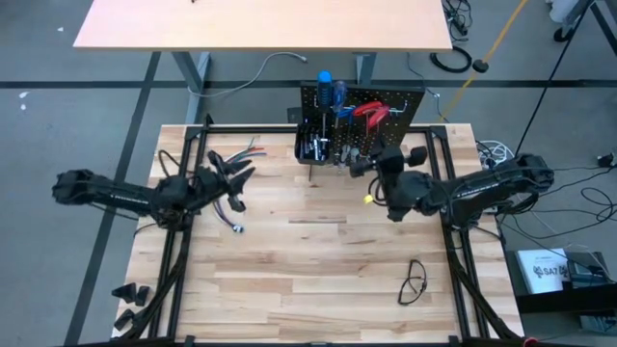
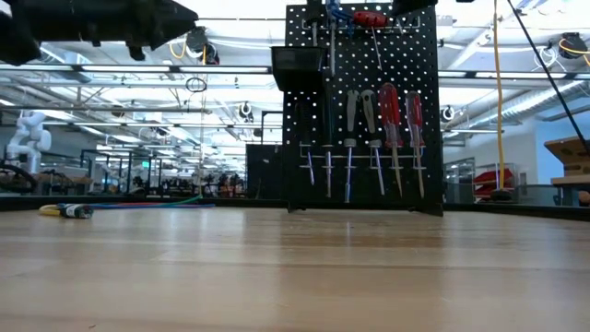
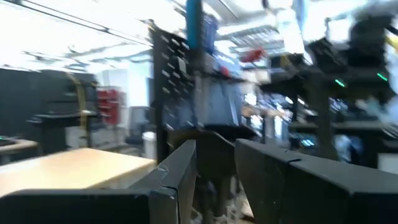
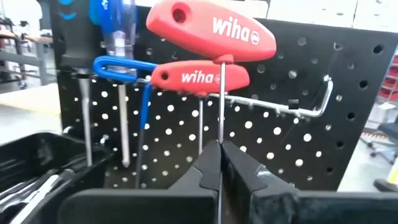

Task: Hang tools onto peg board
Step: Hang the red allen wrench on the peg board

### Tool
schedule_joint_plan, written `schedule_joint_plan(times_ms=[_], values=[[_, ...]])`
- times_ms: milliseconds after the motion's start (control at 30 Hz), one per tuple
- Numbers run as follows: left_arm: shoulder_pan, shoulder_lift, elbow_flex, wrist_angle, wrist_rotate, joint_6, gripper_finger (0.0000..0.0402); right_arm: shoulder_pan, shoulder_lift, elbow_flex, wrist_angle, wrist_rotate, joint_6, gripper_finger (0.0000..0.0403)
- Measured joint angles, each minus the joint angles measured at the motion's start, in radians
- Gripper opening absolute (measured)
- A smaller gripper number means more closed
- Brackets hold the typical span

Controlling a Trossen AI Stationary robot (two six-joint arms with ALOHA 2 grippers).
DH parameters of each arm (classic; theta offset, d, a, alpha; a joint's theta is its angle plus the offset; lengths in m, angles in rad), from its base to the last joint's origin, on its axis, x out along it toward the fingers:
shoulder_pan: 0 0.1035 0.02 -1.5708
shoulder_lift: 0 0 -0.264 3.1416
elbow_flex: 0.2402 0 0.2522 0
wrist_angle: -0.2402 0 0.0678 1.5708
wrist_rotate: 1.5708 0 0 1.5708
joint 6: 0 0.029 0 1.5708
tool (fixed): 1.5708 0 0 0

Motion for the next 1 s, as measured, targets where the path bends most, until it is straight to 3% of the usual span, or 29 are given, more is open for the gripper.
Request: schedule_joint_plan(times_ms=[167, 667, 1000], values=[[0.043, 0.0, 0.0, -0.058, 0.085, -0.027, 0.0118, -0.044, 0.002, 0.005, -0.011, -0.005, -0.012, 0.0], [0.071, 0.0, 0.0, -0.076, 0.096, -0.028, 0.0118, -0.127, 0.004, 0.005, -0.059, -0.061, 0.021, 0.0], [0.071, 0.0, 0.0, -0.092, 0.096, -0.028, 0.0118, -0.181, 0.019, 0.005, -0.202, -0.061, 0.137, 0.0]])
